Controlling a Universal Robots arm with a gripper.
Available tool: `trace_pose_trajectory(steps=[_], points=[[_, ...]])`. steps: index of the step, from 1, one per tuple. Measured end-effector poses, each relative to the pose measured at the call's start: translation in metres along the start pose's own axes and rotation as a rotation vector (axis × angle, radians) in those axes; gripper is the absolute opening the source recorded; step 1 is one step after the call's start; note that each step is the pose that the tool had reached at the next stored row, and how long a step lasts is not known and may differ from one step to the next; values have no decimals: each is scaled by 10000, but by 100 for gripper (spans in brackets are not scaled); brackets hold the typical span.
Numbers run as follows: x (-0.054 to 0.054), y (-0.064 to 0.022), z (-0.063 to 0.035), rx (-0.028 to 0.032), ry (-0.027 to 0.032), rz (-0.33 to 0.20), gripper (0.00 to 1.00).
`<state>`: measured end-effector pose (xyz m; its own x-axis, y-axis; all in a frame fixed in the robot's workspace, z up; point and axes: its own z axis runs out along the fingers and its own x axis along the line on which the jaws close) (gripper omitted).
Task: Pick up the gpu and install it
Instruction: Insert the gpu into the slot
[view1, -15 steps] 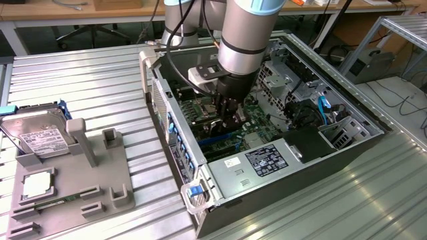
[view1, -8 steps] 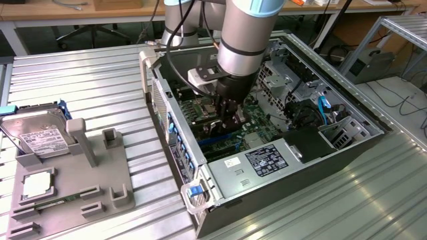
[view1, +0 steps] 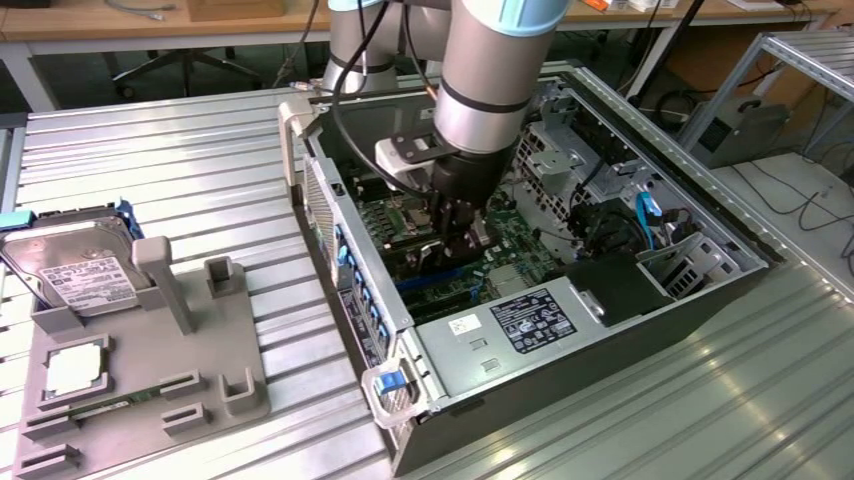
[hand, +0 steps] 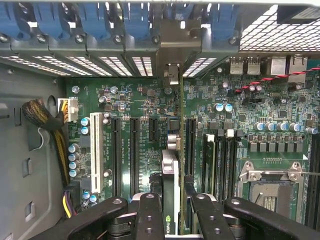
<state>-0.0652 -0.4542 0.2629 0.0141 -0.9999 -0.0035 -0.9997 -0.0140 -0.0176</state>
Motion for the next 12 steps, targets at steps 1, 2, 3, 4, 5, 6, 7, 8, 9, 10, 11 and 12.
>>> trace_pose_trajectory(steps=[1,2,3,4,5,6,7,8,9,10,11,12], points=[[0,2,5,12,-2,1,27],[0,6,9,29,1,-1,27],[0,9,10,35,2,-1,27],[0,13,12,42,0,-1,27],[0,16,14,49,0,-1,27],[0,18,18,59,0,0,27],[0,20,21,64,1,-1,27],[0,21,24,70,1,-2,27],[0,22,28,75,1,-2,27],[0,23,29,76,3,-2,27],[0,24,30,78,2,-1,27],[0,23,30,78,1,-1,27]])
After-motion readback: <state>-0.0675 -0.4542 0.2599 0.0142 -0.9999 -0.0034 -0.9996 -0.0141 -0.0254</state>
